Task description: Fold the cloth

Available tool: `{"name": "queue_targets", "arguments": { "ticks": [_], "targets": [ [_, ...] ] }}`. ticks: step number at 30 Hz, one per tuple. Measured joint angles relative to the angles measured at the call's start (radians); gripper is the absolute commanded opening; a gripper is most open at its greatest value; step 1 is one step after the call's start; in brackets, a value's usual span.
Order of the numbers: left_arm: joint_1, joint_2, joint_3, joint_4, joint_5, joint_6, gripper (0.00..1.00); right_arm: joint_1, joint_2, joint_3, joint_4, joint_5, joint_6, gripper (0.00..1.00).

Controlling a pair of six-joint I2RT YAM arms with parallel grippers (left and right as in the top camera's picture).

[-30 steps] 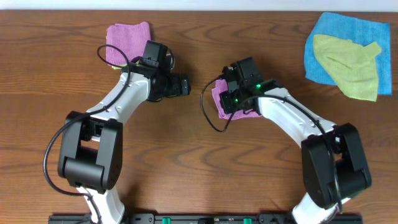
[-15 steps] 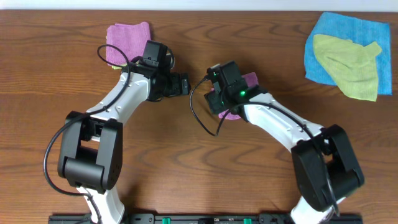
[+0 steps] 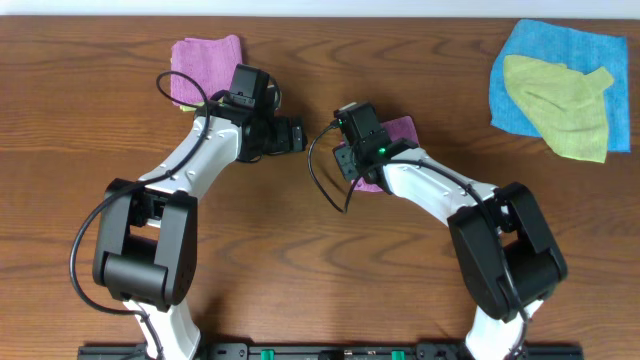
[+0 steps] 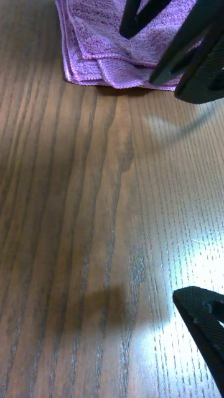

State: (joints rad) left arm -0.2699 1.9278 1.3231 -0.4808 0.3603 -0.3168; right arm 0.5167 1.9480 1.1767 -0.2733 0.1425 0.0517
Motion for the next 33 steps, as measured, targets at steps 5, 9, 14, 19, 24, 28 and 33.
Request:
{"name": "queue_targets", "arguments": {
  "ticks": [5, 9, 14, 19, 24, 28, 33],
  "targets": [
    [0.0, 0.0, 0.0, 0.011, 0.0, 0.0, 0.95, 0.0, 0.02, 0.0, 0.033, -0.001, 0.008, 0.38],
    [0.0, 0.0, 0.0, 0.011, 0.0, 0.0, 0.95, 0.0, 0.044, 0.0, 0.036, -0.001, 0.015, 0.26],
    [0.0, 0.0, 0.0, 0.011, 0.0, 0.0, 0.95, 0.0, 0.044, 0.0, 0.049, 0.0, 0.021, 0.02],
    [0.0, 0.0, 0.0, 0.012, 0.0, 0.0, 0.95, 0.0, 0.044, 0.0, 0.055, 0.002, 0.029, 0.01],
    [0.0, 0.0, 0.0, 0.012, 0.0, 0.0, 0.95, 0.0, 0.044, 0.004, 0.053, 0.003, 0.035, 0.01],
    [0.0, 0.0, 0.0, 0.012, 0.0, 0.0, 0.95, 0.0, 0.044, 0.037, 0.045, 0.011, 0.036, 0.01],
    [0.0, 0.0, 0.0, 0.012, 0.0, 0.0, 0.95, 0.0, 0.044, 0.088, 0.036, 0.031, 0.036, 0.01]
  ]
}}
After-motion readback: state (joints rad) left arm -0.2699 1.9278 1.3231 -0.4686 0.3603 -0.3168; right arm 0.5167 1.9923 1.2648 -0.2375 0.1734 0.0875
